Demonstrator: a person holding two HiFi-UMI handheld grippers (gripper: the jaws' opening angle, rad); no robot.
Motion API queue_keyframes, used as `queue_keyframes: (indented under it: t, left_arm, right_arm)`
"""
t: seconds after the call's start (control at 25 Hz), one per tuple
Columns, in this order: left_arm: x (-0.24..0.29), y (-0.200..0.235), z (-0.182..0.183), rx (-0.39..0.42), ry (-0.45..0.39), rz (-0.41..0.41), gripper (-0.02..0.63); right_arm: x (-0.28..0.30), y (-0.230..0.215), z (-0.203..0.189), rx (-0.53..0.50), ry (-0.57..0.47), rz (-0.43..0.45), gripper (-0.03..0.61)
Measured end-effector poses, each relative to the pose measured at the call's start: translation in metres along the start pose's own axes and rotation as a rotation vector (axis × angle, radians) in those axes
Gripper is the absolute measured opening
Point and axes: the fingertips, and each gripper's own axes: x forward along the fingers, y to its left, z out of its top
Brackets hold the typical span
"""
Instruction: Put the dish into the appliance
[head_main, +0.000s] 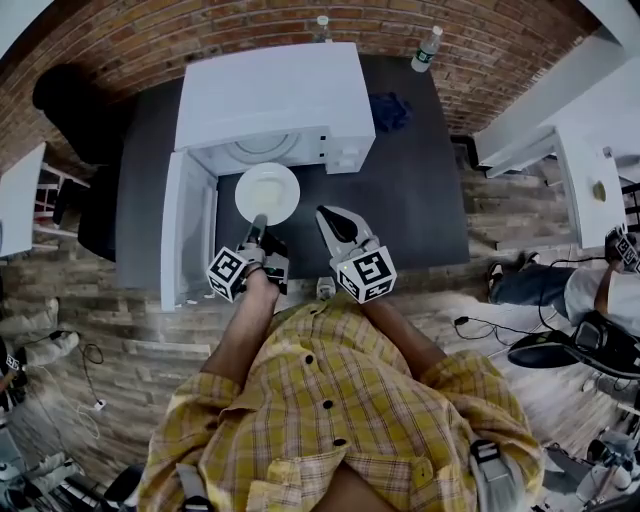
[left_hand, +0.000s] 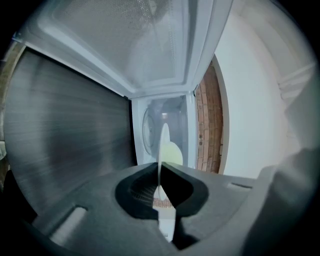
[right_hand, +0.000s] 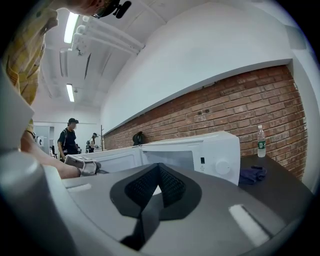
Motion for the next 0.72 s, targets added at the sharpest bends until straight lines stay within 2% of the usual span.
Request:
queue_keyframes:
  t: [0.72]
  left_arm:
    - [0.06,0.015,0.014,-0.019,-0.08,0.007,0.006]
  right_arm:
    - [0.007,-0.021,-0.005,-0.006,0.03,0.028,0.005]
